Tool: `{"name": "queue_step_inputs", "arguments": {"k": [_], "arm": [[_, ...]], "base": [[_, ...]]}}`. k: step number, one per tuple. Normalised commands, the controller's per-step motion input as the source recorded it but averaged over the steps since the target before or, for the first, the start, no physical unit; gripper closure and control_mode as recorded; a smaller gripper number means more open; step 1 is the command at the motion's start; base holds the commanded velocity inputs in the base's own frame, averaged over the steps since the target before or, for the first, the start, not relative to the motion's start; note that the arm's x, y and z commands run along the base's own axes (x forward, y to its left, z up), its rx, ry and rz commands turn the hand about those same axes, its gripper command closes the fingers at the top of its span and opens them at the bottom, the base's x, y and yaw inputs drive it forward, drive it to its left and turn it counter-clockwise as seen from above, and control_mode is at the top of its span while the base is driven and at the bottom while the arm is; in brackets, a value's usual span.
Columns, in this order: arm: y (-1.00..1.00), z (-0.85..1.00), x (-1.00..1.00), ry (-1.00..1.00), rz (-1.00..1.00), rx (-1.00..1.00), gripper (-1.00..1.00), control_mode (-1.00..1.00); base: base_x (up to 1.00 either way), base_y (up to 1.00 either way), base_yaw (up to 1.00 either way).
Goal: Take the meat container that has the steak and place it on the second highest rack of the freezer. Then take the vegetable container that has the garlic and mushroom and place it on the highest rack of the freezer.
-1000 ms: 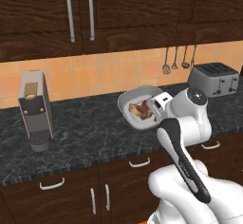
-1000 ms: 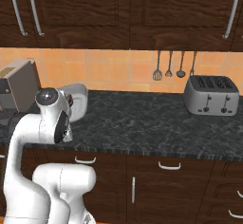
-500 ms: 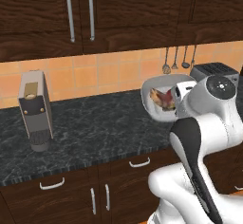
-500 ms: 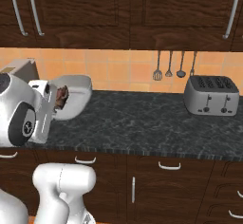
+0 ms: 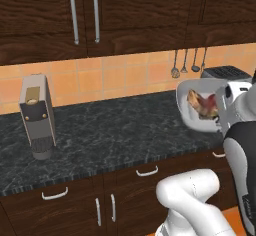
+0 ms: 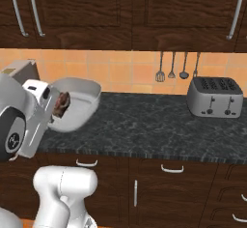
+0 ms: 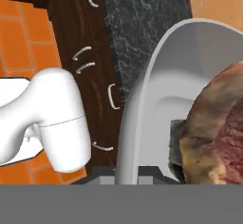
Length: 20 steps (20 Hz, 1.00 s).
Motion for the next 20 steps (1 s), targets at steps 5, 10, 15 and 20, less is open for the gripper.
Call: {"name": "queue_step_inputs", "arguments": {"k": [5,10,15,20], "arm": [[-0.06,-0.10,-0.05,0.00,0.04,0.00,1.00,1.00],[0.00,0.00,0.00,0.00,0.00,0.00,1.00,1.00],[0.00,0.00,0.00,0.00,0.00,0.00,1.00,1.00],[0.00,0.00,0.00,0.00,0.00,0.00,1.00,1.00]], "base": [[-0.30,-0.09,0.00],[-0.76,-0.45,-0.37],[-0.27,-0.41,-0.71],[0.00,-0.34,-0.79]]}}
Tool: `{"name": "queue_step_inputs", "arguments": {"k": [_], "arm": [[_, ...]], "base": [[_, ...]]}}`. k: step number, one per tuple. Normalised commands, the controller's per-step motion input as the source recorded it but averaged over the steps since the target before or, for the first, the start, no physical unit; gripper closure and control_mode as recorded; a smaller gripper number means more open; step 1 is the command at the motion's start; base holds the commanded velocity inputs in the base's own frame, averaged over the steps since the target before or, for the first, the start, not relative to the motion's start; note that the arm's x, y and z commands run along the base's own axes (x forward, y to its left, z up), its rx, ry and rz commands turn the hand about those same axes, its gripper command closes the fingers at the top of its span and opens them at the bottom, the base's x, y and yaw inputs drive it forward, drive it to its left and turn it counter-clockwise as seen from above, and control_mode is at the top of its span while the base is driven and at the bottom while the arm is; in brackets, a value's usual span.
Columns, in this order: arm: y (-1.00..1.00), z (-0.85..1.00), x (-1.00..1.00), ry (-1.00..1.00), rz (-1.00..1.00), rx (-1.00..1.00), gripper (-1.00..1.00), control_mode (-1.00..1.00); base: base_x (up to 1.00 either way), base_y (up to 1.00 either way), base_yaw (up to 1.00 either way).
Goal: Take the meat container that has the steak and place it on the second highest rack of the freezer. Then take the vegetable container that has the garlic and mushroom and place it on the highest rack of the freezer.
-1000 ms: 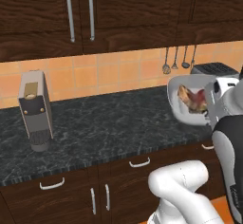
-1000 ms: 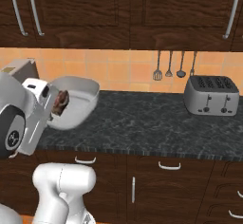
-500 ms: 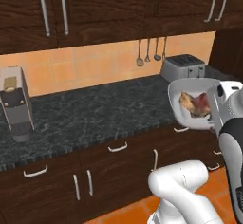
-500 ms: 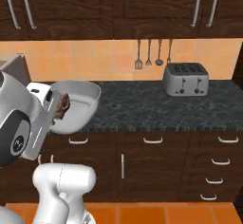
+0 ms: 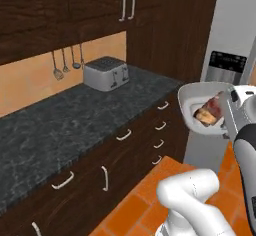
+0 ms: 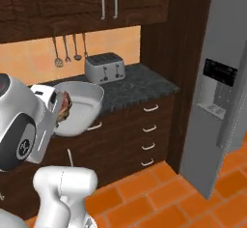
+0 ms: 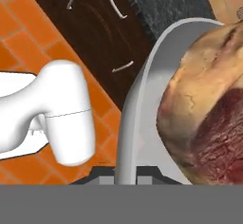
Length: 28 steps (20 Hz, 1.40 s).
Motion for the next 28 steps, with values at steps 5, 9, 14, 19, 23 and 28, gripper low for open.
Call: {"name": "queue_step_inputs", "arguments": {"k": [5,9,14,19,23,28], "arm": [[0.00,0.00,0.00,0.00,0.00,0.00,1.00,1.00],[0.00,0.00,0.00,0.00,0.00,0.00,1.00,1.00],[0.00,0.00,0.00,0.00,0.00,0.00,1.00,1.00],[0.00,0.00,0.00,0.00,0.00,0.00,1.00,1.00],[0.00,0.00,0.00,0.00,0.00,0.00,1.00,1.00],[0.00,0.00,0.00,0.00,0.00,0.00,1.00,1.00]], "base": [[0.00,-0.51,-0.74],[0.15,-0.69,-0.73],[0.34,-0.65,-0.68],[0.96,-0.40,-0.45],[1.00,-0.32,-0.13],[1.00,-0.47,0.08]]}}
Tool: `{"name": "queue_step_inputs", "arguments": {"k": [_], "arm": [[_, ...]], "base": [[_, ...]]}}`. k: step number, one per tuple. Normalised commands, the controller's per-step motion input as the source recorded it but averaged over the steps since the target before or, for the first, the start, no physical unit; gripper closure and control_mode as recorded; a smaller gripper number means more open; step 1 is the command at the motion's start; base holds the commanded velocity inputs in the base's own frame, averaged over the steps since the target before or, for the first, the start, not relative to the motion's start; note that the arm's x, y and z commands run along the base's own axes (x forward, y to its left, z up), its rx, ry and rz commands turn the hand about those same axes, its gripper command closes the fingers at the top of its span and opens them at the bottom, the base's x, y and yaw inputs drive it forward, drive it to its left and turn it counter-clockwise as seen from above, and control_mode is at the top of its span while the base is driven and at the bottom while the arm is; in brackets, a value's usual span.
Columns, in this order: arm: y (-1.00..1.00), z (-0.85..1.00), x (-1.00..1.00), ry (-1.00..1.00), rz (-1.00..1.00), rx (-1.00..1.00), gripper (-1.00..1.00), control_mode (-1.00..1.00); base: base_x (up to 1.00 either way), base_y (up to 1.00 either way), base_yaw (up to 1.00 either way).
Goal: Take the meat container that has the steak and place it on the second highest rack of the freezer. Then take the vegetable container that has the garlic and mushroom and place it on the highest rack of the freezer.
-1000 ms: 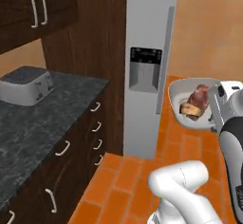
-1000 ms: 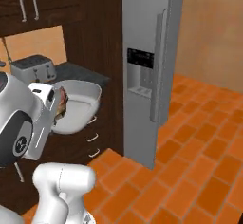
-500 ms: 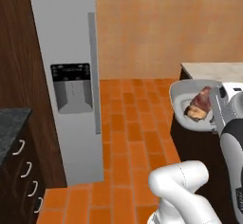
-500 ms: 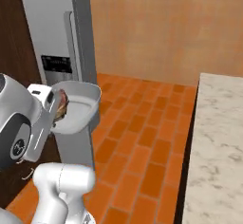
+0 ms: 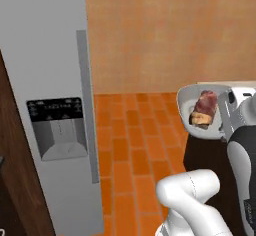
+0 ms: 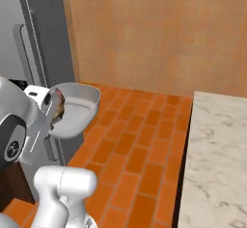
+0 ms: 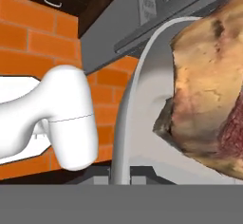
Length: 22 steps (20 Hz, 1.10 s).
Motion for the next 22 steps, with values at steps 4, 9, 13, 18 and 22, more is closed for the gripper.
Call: {"name": "queue_step_inputs", "arguments": {"k": [4,9,13,18,22], "arm": [[0.00,0.00,0.00,0.00,0.00,0.00,1.00,1.00],[0.00,0.00,0.00,0.00,0.00,0.00,1.00,1.00],[0.00,0.00,0.00,0.00,0.00,0.00,1.00,1.00],[0.00,0.00,0.00,0.00,0.00,0.00,1.00,1.00],[0.00,0.00,0.00,0.00,0.00,0.00,1.00,1.00]], "base": [[1.00,-0.74,0.30],[0.98,-0.64,0.49],[1.00,-0.49,0.54],[1.00,-0.57,0.47],[1.00,-0.86,0.23]]}}
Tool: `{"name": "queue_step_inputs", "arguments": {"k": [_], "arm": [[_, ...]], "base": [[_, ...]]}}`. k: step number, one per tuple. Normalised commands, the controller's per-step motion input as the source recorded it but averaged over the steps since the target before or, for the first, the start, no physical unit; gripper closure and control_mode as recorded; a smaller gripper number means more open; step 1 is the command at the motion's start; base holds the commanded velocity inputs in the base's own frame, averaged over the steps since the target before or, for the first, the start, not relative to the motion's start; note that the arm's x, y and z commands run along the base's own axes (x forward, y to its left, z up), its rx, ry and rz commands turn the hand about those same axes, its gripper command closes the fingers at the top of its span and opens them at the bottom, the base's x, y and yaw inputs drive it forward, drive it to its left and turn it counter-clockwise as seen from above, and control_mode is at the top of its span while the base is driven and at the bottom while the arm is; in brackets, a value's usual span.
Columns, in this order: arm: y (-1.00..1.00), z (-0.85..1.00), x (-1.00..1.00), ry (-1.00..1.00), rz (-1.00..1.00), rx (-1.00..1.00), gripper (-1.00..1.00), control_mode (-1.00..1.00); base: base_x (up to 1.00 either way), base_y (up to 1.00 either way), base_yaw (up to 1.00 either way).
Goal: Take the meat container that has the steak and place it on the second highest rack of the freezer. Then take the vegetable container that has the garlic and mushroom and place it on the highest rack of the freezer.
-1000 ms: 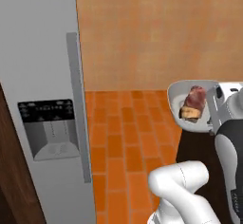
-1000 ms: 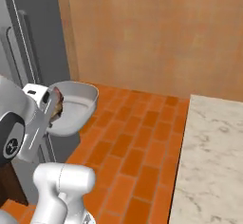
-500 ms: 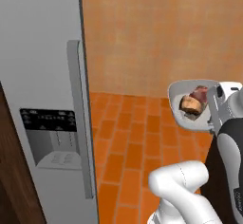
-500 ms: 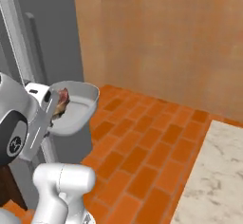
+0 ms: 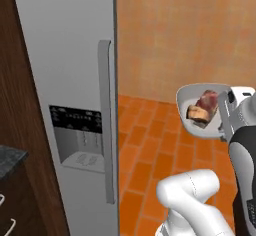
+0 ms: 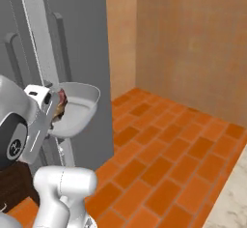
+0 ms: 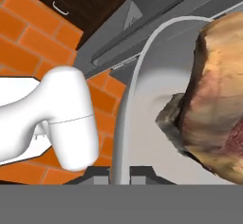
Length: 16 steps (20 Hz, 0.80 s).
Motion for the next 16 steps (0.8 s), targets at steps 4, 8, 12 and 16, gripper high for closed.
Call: {"name": "queue_step_inputs", "arguments": {"k": [4,8,12,16], "arm": [[0.00,0.00,0.00,0.00,0.00,0.00,1.00,1.00],[0.00,0.00,0.00,0.00,0.00,0.00,1.00,1.00],[0.00,0.00,0.00,0.00,0.00,0.00,1.00,1.00],[0.00,0.00,0.00,0.00,0.00,0.00,1.00,1.00]], "base": [[1.00,-0.78,0.04],[1.00,-0.69,0.00],[0.90,-0.53,0.23],[1.00,-0.50,0.45]]}}
